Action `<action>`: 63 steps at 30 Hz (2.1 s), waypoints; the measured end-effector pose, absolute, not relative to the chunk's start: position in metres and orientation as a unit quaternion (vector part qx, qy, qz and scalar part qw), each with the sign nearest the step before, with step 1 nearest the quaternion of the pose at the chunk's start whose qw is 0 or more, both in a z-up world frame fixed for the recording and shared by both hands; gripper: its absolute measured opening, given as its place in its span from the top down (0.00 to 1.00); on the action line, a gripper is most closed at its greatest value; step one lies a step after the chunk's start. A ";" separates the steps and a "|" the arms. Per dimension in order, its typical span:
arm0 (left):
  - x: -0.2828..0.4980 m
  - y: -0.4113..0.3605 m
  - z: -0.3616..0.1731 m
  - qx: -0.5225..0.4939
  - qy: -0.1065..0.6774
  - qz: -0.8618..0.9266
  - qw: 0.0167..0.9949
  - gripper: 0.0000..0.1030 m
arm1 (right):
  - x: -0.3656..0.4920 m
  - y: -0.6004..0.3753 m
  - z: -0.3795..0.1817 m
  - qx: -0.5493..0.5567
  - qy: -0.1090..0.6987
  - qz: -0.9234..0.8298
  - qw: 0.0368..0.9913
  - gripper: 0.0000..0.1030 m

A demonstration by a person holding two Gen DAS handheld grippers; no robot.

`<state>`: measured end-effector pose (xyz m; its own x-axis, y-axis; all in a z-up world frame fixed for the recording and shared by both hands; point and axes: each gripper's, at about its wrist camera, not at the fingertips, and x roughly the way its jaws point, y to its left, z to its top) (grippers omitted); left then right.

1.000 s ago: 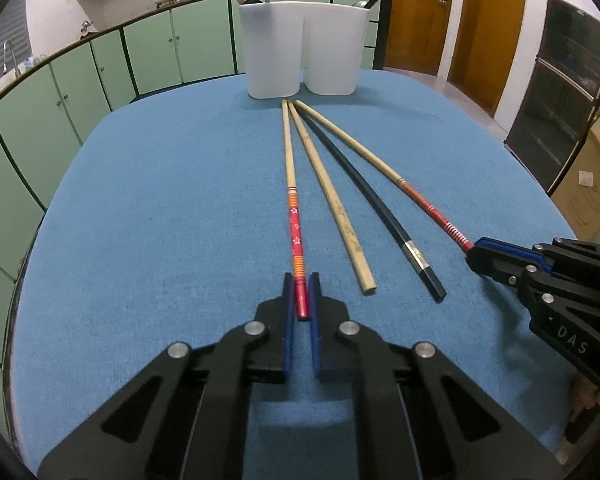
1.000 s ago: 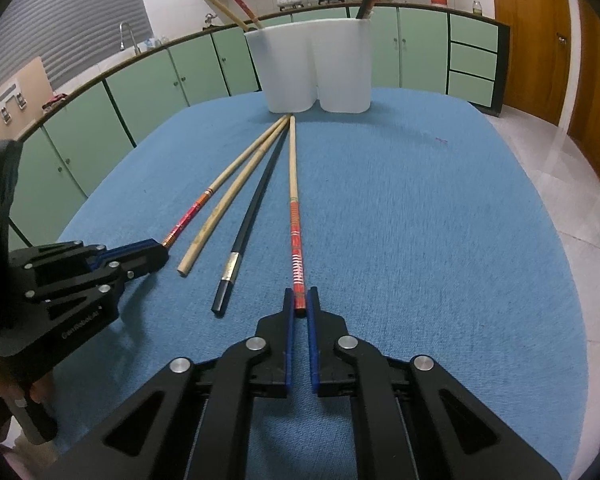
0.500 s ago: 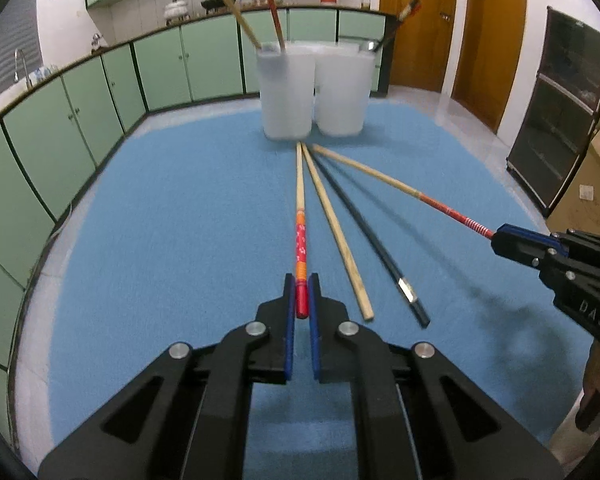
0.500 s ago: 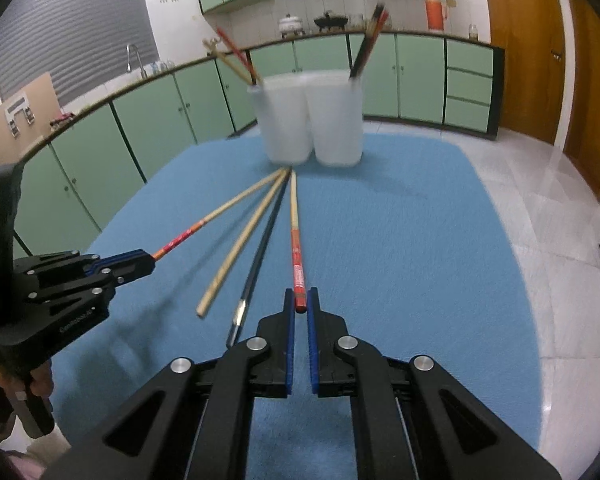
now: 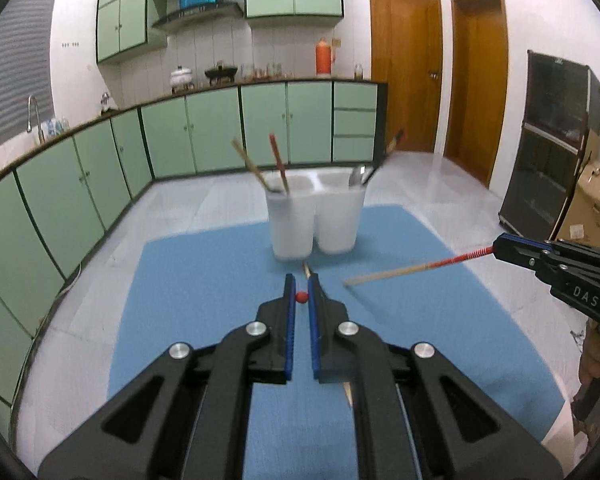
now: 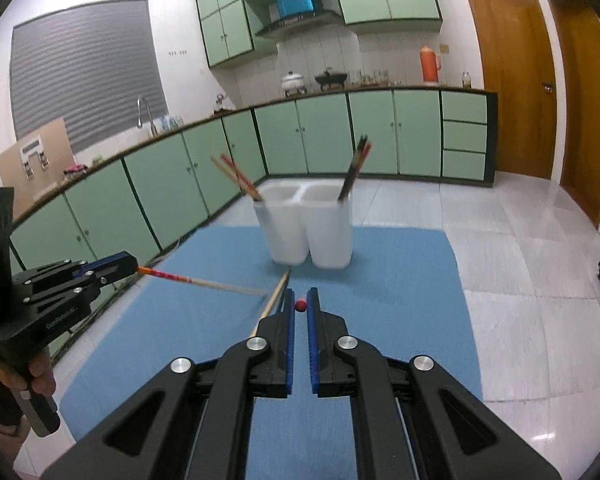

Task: Organize utensils
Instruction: 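Lift both chopsticks, lower them into the white holder and open both grippers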

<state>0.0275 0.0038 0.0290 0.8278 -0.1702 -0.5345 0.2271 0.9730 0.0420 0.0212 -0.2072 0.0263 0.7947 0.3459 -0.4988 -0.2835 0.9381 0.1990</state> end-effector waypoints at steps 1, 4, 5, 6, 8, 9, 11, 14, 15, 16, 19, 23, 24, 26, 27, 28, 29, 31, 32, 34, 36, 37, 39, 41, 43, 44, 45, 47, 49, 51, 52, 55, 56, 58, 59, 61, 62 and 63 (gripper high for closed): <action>0.030 0.003 0.035 0.051 0.268 -0.104 0.956 0.95 | 0.023 -0.209 0.030 0.058 0.271 0.167 0.946 0.94; 0.037 0.002 0.046 0.050 0.257 -0.107 0.959 0.95 | 0.032 -0.211 0.045 0.062 0.262 0.174 0.947 0.94; 0.039 0.001 0.049 0.049 0.255 -0.109 0.960 0.95 | 0.035 -0.212 0.052 0.063 0.258 0.177 0.948 0.94; 0.042 0.000 0.053 0.049 0.252 -0.111 0.960 0.95 | 0.039 -0.211 0.056 0.064 0.257 0.180 0.947 0.94; 0.045 0.000 0.058 0.049 0.248 -0.113 0.961 0.95 | 0.045 -0.214 0.065 0.067 0.256 0.188 0.946 0.94; 0.047 -0.001 0.062 0.047 0.245 -0.114 0.962 0.95 | 0.049 -0.214 0.068 0.069 0.256 0.192 0.945 0.94; 0.049 -0.002 0.067 0.045 0.239 -0.118 0.963 0.95 | 0.054 -0.216 0.074 0.070 0.255 0.195 0.945 0.94; 0.050 -0.002 0.075 0.045 0.230 -0.121 0.965 0.95 | 0.063 -0.217 0.085 0.068 0.250 0.206 0.944 0.94; 0.051 -0.002 0.078 0.045 0.228 -0.122 0.965 0.95 | 0.065 -0.216 0.088 0.067 0.250 0.208 0.943 0.94; 0.051 -0.002 0.080 0.044 0.225 -0.124 0.965 0.95 | 0.068 -0.215 0.090 0.066 0.249 0.211 0.943 0.94; 0.054 -0.002 0.086 0.041 0.220 -0.128 0.966 0.95 | 0.073 -0.214 0.097 0.064 0.245 0.220 0.942 0.94; 0.061 -0.003 0.095 0.038 0.211 -0.134 0.968 0.95 | 0.080 -0.212 0.107 0.066 0.238 0.227 0.942 0.95; 0.063 -0.003 0.096 0.037 0.209 -0.135 0.968 0.95 | 0.082 -0.213 0.109 0.066 0.236 0.228 0.942 0.95; 0.067 -0.004 0.103 0.037 0.202 -0.138 0.969 0.95 | 0.087 -0.213 0.115 0.063 0.232 0.230 0.943 0.95; 0.068 -0.006 0.107 0.036 0.197 -0.139 0.970 0.95 | 0.089 -0.212 0.119 0.062 0.227 0.233 0.944 0.95; 0.068 -0.006 0.109 0.036 0.194 -0.141 0.970 0.95 | 0.090 -0.212 0.123 0.062 0.223 0.236 0.944 0.95; 0.069 -0.008 0.114 0.037 0.188 -0.143 0.971 0.95 | 0.091 -0.211 0.127 0.062 0.218 0.239 0.944 0.95; 0.072 -0.011 0.122 0.038 0.179 -0.147 0.972 0.95 | 0.094 -0.210 0.136 0.057 0.208 0.240 0.946 0.95; 0.074 -0.012 0.126 0.037 0.175 -0.149 0.973 0.95 | 0.095 -0.210 0.142 0.054 0.201 0.241 0.948 0.95; 0.079 -0.015 0.135 0.034 0.165 -0.152 0.974 0.95 | 0.099 -0.210 0.152 0.051 0.192 0.243 0.950 0.95; 0.084 -0.017 0.142 0.031 0.157 -0.152 0.975 0.95 | 0.106 -0.209 0.164 0.048 0.179 0.240 0.953 0.95; 0.089 -0.018 0.146 0.029 0.152 -0.150 0.976 0.95 | 0.109 -0.209 0.169 0.048 0.175 0.239 0.954 0.95; 0.097 -0.019 0.153 0.017 0.148 -0.153 0.977 0.95 | 0.118 -0.210 0.179 0.051 0.166 0.236 0.956 0.95; 0.110 -0.018 0.161 0.001 0.142 -0.154 0.978 0.95 | 0.130 -0.211 0.189 0.055 0.159 0.230 0.958 0.95; 0.118 -0.018 0.169 -0.002 0.133 -0.149 0.980 0.95 | 0.141 -0.212 0.196 0.059 0.153 0.225 0.960 0.95; 0.123 -0.019 0.172 -0.002 0.128 -0.148 0.981 0.95 | 0.147 -0.213 0.199 0.060 0.149 0.220 0.962 0.95; 0.128 -0.020 0.175 0.001 0.124 -0.145 0.982 0.95 | 0.152 -0.213 0.201 0.059 0.145 0.214 0.964 0.95; 0.137 -0.023 0.177 0.006 0.120 -0.138 0.983 0.95 | 0.163 -0.213 0.204 0.054 0.141 0.202 0.968 0.95; 0.151 -0.025 0.175 0.009 0.121 -0.131 0.984 0.95 | 0.178 -0.212 0.203 0.055 0.139 0.196 0.969 0.95; 0.164 -0.025 0.170 0.009 0.126 -0.128 0.984 0.95 | 0.192 -0.210 0.200 0.057 0.141 0.192 0.970 0.95; 0.174 -0.026 0.164 0.009 0.133 -0.126 0.983 0.95 | 0.199 -0.210 0.198 0.059 0.143 0.192 0.969 0.95; 0.195 -0.024 0.151 0.010 0.153 -0.123 0.981 0.95 | 0.220 -0.208 0.185 0.064 0.153 0.189 0.968 0.95; 0.201 -0.025 0.145 0.011 0.159 -0.122 0.980 0.95 | 0.228 -0.206 0.178 0.064 0.159 0.187 0.967 0.95; 0.212 -0.025 0.136 0.012 0.169 -0.121 0.978 0.95 | 0.240 -0.204 0.166 0.065 0.170 0.187 0.965 0.95; 0.217 -0.025 0.131 0.012 0.174 -0.121 0.977 0.95 | 0.246 -0.203 0.160 0.066 0.177 0.188 0.964 0.95; 0.225 -0.024 0.123 0.014 0.182 -0.119 0.976 0.95 | 0.252 -0.201 0.148 0.068 0.186 0.191 0.961 0.95; 0.228 -0.023 0.120 0.014 0.186 -0.119 0.975 0.95 | 0.255 -0.200 0.141 0.067 0.192 0.193 0.960 0.95; 0.233 -0.023 0.115 0.013 0.192 -0.119 0.974 0.95 | 0.253 -0.198 0.134 0.066 0.196 0.194 0.959 0.95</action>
